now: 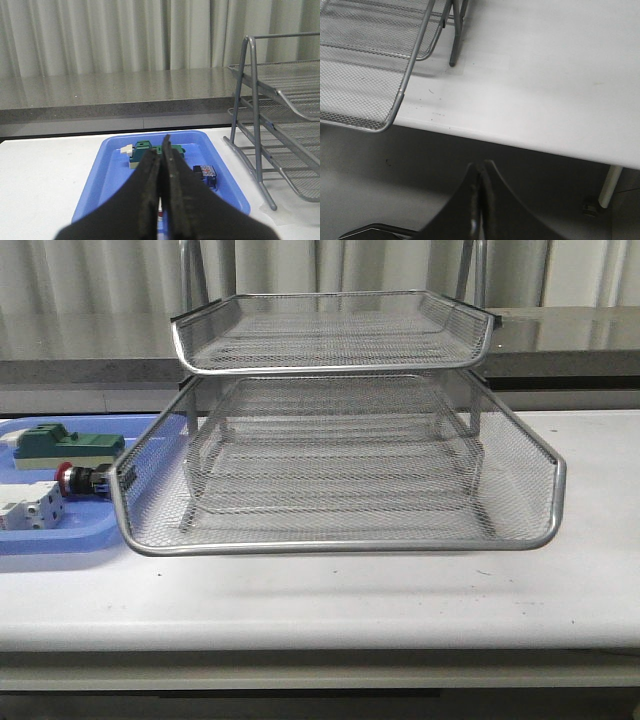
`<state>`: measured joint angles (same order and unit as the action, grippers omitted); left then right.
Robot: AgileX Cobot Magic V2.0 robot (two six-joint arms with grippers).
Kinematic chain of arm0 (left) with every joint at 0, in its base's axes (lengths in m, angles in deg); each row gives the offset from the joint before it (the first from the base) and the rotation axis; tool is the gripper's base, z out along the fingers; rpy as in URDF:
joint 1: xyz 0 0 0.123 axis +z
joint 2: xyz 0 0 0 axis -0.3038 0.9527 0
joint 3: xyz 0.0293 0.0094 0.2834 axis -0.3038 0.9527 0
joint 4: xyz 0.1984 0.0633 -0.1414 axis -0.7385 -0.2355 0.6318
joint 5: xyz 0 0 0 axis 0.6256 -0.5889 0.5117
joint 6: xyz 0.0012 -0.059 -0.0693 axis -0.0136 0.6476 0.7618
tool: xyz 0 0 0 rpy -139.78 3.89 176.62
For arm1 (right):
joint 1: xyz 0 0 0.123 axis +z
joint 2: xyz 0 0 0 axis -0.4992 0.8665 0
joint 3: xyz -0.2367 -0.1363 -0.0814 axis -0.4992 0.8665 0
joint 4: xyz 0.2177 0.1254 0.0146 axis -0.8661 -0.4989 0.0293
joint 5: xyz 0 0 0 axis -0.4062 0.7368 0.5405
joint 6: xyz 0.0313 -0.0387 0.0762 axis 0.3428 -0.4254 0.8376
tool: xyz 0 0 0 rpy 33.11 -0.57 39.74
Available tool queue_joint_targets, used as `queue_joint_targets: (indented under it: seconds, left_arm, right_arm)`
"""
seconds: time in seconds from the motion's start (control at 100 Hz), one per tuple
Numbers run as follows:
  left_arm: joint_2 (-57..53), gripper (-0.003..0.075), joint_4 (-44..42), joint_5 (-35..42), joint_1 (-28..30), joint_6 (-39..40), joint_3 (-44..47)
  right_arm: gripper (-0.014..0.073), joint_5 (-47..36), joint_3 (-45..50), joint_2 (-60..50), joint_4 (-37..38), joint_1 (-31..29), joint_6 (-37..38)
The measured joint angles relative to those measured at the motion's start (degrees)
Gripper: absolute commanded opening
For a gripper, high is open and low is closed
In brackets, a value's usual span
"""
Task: Place button on rack with both arms
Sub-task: 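Release the tray and withdraw the right gripper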
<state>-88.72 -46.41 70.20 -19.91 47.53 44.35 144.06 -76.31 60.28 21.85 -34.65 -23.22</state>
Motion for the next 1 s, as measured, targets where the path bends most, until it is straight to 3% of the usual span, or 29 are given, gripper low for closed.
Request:
queue_joint_targets:
  seconds: [0.39, 0.53, 0.74, 1.0]
  left_arm:
    - [0.0, -0.0020, -0.3, 4.6, 0.0, 0.0, 0.0]
    - [0.0, -0.0020, 3.4, 6.5, 0.0, 0.0, 0.0]
    - [2.3, -0.0020, 7.1, -1.4, 0.0, 0.0, -5.7]
    - [20.5, -0.0020, 7.2, -12.5, 0.2, 0.0, -23.6]
  right_arm:
    - [-0.0060, 0.0, 0.0, 0.0, 0.0, 0.0, 0.0]
    - [-0.0060, 0.0, 0.0, 0.0, 0.0, 0.0, 0.0]
    - [-0.0060, 0.0, 0.0, 0.0, 0.0, 0.0, 0.0]
    - [-0.0060, 0.0, 0.0, 0.0, 0.0, 0.0, 0.0]
